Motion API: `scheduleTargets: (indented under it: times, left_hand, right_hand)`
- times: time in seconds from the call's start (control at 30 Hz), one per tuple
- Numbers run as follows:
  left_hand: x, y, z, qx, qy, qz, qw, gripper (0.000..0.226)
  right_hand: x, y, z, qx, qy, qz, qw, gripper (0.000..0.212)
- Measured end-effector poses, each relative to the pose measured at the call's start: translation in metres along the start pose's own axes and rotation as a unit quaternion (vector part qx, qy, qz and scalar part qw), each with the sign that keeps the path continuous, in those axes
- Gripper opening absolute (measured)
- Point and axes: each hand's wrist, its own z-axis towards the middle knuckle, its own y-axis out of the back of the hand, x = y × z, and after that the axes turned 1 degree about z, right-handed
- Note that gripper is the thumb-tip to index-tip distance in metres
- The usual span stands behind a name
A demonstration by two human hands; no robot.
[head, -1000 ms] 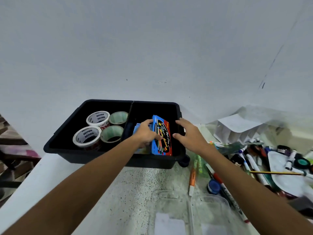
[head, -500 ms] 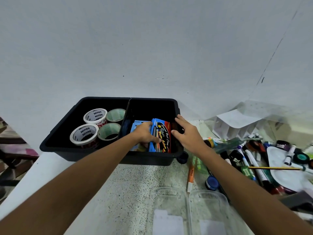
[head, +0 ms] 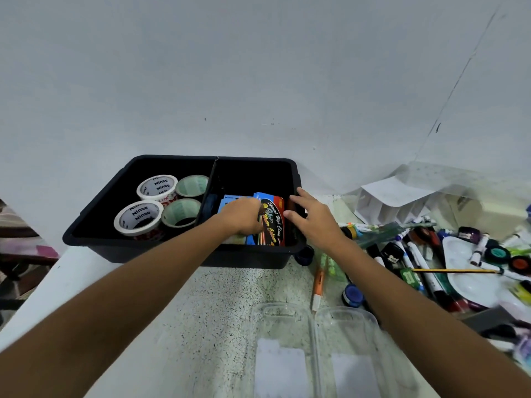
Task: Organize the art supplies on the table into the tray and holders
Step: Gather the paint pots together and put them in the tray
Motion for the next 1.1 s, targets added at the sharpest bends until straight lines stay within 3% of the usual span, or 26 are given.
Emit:
scheduleTargets:
  times: [0.13, 0.27, 0.53, 0.6, 0.7, 0.83, 1.1]
  left_hand:
    - [-0.001, 0.003, -0.044, -0.091, -0.123, -0.131, 0.979, 0.038]
    - [0.009, -0.019, -0.078, -0.139, -0.188, -0.024, 0.972, 0.067]
    - [-0.010, -0.047, -0.107, -0.374, -0.241, 0.024, 0.895, 0.034]
    - [-0.023, -0.066, -0.132, -0.342, -0.252, -0.008, 0.905, 0.034]
    - [-0.038, -0.099, -0.163, -0.211, -0.265, -0.041, 0.940, 0.047]
    - [-0.043, -0.127, -0.177, -0.082, -0.238, 0.016, 0.968, 0.075]
    - [-0.044, -0.128, -0.172, -0.058, -0.216, 0.090, 0.971, 0.090]
  right_hand:
    - [-0.003, -0.008, -0.037, 0.034, 0.044, -0.032, 0.998, 0.054]
    - [-0.014, -0.019, -0.059, 0.033, 0.080, -0.096, 0.992, 0.062]
    - [-0.008, -0.011, -0.088, 0.019, 0.089, -0.153, 0.984, 0.061]
    - [-0.012, -0.009, -0.123, 0.025, 0.095, -0.158, 0.983, 0.059]
    - [-0.032, -0.008, -0.176, 0.020, 0.150, -0.206, 0.967, 0.053]
    - [-0.068, -0.001, -0.206, 0.111, 0.199, -0.277, 0.933, 0.060]
    - [-0.084, -0.001, -0.200, 0.147, 0.238, -0.267, 0.922, 0.066]
